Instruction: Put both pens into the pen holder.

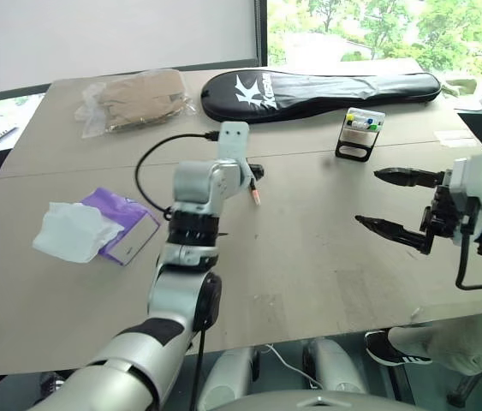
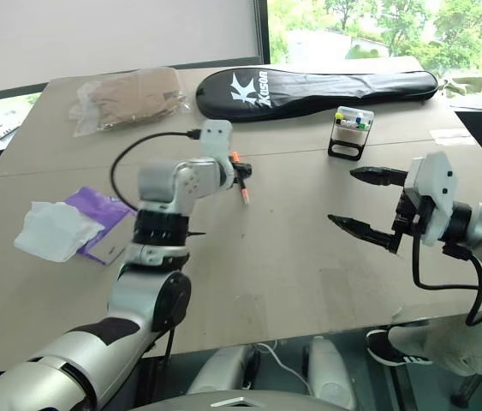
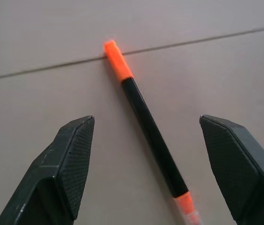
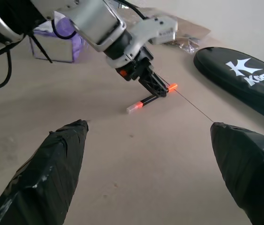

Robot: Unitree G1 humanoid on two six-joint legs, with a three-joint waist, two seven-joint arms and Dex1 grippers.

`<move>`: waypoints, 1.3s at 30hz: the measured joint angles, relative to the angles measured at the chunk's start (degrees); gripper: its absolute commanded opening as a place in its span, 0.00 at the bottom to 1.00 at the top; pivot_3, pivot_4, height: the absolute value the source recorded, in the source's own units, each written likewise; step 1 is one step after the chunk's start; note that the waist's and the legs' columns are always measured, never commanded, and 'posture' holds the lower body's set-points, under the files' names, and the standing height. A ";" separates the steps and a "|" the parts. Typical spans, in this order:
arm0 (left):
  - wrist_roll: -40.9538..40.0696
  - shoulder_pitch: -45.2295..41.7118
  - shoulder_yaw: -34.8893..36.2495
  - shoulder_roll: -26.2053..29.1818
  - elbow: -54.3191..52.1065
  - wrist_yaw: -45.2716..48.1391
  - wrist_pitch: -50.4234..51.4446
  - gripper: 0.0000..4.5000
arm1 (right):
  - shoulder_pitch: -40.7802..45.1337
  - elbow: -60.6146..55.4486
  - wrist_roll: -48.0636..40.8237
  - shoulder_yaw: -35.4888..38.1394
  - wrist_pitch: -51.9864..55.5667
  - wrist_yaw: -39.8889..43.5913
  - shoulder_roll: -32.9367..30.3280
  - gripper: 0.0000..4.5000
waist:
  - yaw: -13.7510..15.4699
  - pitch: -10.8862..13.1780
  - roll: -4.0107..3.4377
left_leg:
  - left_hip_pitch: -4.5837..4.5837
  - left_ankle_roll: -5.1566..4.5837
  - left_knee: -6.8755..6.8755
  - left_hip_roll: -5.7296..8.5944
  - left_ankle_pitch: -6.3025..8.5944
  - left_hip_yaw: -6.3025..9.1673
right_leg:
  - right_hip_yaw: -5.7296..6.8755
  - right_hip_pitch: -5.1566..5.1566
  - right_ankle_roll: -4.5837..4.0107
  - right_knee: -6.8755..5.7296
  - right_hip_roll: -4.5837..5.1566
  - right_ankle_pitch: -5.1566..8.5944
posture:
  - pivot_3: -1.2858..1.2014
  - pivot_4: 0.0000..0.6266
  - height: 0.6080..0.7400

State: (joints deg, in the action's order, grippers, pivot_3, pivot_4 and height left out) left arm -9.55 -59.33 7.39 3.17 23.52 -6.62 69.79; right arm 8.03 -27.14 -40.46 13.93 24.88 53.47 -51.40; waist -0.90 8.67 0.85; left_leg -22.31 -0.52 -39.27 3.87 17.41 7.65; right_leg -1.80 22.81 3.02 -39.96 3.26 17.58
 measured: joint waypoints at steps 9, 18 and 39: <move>1.01 -11.72 3.73 -0.41 26.67 0.20 -12.17 0.38 | -3.20 -1.95 2.49 0.58 -0.11 -3.78 1.47 1.00 | 1.97 -0.08 -0.11 | 0.49 0.03 0.02 0.06 -0.02 0.12 | 0.09 -0.53 0.02 0.00 0.12 0.00 | 0.52 0.24 1.00; 2.44 -11.95 1.07 1.19 27.55 4.57 -11.51 0.01 | -4.53 -3.71 1.84 1.63 1.18 -6.04 2.95 1.00 | 2.08 -0.09 -0.11 | 0.49 0.02 -0.03 0.19 -0.02 0.26 | 0.20 -0.63 0.03 0.05 0.26 0.00 | 0.52 0.24 1.00; -7.26 22.09 -8.44 17.51 -31.20 44.32 -36.82 0.01 | 13.00 -4.42 -18.94 -0.76 21.04 -28.18 15.25 1.00 | 0.09 -0.07 -0.12 | -0.14 0.06 0.06 0.08 -0.04 0.19 | -0.02 0.13 -0.01 0.11 0.23 -0.01 | 0.52 0.24 1.00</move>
State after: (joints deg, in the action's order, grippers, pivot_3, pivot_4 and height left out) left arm -16.82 -37.24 -1.05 20.67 -7.68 37.69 32.97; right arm 21.02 -31.56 -59.40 13.16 45.92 25.29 -36.15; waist -0.81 8.60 0.72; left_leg -22.45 -0.46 -39.21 3.95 17.36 7.84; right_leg -1.82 22.94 3.01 -39.84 3.49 17.57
